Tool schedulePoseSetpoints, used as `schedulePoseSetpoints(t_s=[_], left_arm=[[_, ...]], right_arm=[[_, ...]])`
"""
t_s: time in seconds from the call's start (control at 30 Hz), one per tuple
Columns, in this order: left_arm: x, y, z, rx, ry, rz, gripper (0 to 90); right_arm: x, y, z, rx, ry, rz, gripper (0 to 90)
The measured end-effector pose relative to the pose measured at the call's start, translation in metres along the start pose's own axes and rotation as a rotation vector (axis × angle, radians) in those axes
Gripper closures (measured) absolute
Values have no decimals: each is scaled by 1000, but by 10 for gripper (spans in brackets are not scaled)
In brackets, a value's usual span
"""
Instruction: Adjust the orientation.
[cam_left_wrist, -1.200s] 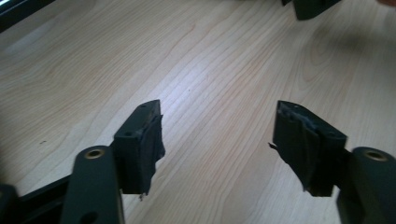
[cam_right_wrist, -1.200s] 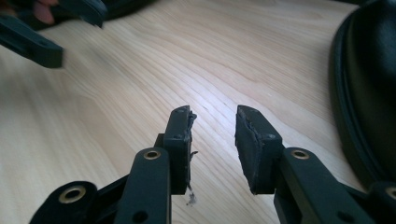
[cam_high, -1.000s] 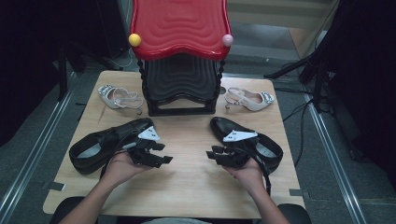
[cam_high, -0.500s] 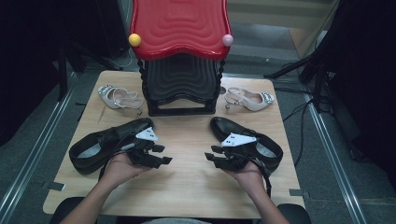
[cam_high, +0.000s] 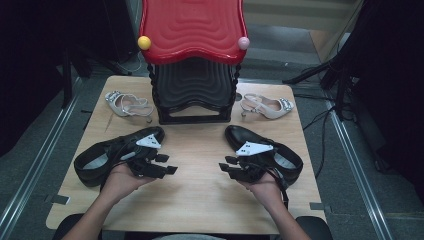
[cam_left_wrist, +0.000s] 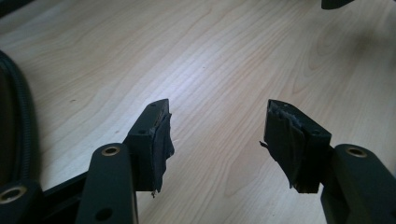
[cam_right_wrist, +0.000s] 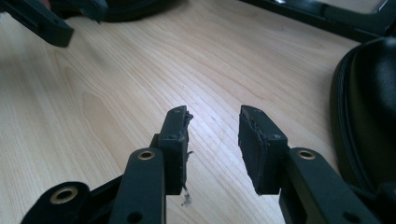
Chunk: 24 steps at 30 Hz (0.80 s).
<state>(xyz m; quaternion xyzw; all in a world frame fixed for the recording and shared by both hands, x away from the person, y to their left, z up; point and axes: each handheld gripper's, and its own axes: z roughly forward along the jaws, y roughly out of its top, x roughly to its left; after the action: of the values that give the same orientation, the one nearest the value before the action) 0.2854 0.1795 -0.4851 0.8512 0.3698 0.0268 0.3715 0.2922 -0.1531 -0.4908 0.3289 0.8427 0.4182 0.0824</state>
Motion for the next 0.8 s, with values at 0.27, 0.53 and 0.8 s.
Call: schedulePoseSetpoints(t_s=[0.27,0.53,0.8], left_arm=[[7,-3,-7,-7,27,-18,396],[10,-4,-14,12,-19,-7,413],[12,-8,-31,27,19,-12,453]], right_arm=[[-1,8,-2,46,26,22,636],[-1,13,0,67,22,49,645],[0,12,4,91,17,30,635]])
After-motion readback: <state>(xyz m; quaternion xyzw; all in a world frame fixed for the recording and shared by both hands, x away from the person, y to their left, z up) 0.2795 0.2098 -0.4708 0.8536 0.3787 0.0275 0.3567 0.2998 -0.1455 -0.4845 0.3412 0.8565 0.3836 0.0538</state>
